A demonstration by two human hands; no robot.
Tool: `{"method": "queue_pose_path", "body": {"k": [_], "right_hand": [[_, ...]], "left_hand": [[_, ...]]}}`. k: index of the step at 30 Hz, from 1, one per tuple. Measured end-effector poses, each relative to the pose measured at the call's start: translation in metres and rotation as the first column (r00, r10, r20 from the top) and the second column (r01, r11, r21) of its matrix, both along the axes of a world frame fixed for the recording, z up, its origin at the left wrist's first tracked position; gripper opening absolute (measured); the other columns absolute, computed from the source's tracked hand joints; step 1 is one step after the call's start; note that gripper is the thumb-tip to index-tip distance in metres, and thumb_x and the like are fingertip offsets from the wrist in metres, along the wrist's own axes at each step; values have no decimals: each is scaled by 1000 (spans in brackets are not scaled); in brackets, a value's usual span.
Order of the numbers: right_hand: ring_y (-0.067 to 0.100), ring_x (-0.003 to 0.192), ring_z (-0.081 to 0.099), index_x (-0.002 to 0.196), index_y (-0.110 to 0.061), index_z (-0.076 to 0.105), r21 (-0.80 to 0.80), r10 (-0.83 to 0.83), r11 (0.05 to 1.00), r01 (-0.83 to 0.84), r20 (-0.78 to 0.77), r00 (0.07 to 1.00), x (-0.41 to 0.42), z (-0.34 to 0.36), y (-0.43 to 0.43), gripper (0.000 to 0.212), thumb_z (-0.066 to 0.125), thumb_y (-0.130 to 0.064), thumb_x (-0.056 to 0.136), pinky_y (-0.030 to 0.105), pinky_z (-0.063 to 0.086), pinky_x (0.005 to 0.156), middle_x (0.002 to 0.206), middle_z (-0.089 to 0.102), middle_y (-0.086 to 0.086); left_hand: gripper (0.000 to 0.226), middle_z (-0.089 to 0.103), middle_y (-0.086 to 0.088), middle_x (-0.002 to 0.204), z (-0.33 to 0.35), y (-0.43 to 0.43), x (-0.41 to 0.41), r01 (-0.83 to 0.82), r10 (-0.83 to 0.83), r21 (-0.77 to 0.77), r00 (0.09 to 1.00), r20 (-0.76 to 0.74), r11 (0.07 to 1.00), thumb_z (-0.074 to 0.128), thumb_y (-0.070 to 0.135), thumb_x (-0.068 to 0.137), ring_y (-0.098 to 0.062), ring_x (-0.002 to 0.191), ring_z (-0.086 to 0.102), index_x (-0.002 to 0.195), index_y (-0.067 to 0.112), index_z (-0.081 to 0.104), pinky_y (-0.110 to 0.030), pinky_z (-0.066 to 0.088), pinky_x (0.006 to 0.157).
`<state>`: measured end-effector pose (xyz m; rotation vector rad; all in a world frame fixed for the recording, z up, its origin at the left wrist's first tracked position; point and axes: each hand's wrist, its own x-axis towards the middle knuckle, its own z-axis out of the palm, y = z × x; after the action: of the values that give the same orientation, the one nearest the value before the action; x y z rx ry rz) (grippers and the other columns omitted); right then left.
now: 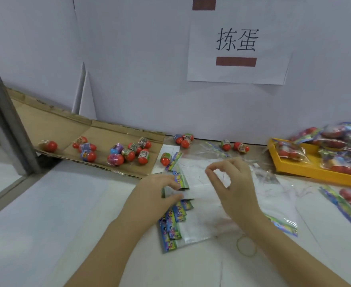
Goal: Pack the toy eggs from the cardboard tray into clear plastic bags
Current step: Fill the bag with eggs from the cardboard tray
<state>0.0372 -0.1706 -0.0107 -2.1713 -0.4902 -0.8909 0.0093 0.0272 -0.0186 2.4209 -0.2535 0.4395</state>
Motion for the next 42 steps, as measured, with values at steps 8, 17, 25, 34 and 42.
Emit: {"method": "queue_pose_path", "body": {"k": [8, 17, 25, 34, 42], "right_hand": [[29, 113, 56, 153, -26, 6, -643, -503, 740, 198, -334, 797, 18, 25, -36, 69, 46, -30, 97, 39, 45, 89, 129, 60, 3], [24, 110, 62, 143, -29, 41, -18, 0, 1000, -19, -724, 690, 29, 59, -66, 56, 63, -27, 92, 36, 55, 81, 136, 56, -4], [31, 74, 73, 116, -16, 64, 625, 548, 781, -13, -675, 494, 33, 70, -96, 28, 57, -27, 91, 30, 57, 49, 115, 70, 8], [32, 100, 66, 119, -10, 62, 865, 684, 473, 167, -480, 550, 36, 59, -102, 33, 58, -24, 90, 36, 60, 58, 106, 70, 11], [42, 122, 54, 123, -11, 62, 933, 715, 334, 132, -342, 610, 28, 79, -134, 43, 49, -42, 95, 55, 50, 92, 128, 61, 19]], "left_hand": [[27, 68, 10, 116, 0, -6, 3, 25, -8, 225, 997, -77, 974, 48, 36, 100, -10, 108, 58, 113, 27, 70, -28, 45, 90], [16, 69, 19, 77, 12, -2, -3, -70, 95, -433, 995, 36, 899, 79, 23, 80, -2, 75, 60, 70, 30, 70, -30, 51, 71], [37, 66, -28, 75, 23, 4, -3, -81, 9, -794, 995, -95, 603, 86, 31, 48, -12, 68, 70, 56, 12, 54, -22, 54, 60], [16, 73, 5, 71, 19, 7, 5, -106, 33, -884, 994, -102, 456, 73, 35, 74, -9, 63, 65, 78, 19, 68, -21, 55, 57], [16, 69, 2, 68, 20, 6, 2, -82, 197, -843, 980, 30, 532, 70, 41, 76, -14, 64, 62, 78, 25, 67, -25, 55, 62]]}}
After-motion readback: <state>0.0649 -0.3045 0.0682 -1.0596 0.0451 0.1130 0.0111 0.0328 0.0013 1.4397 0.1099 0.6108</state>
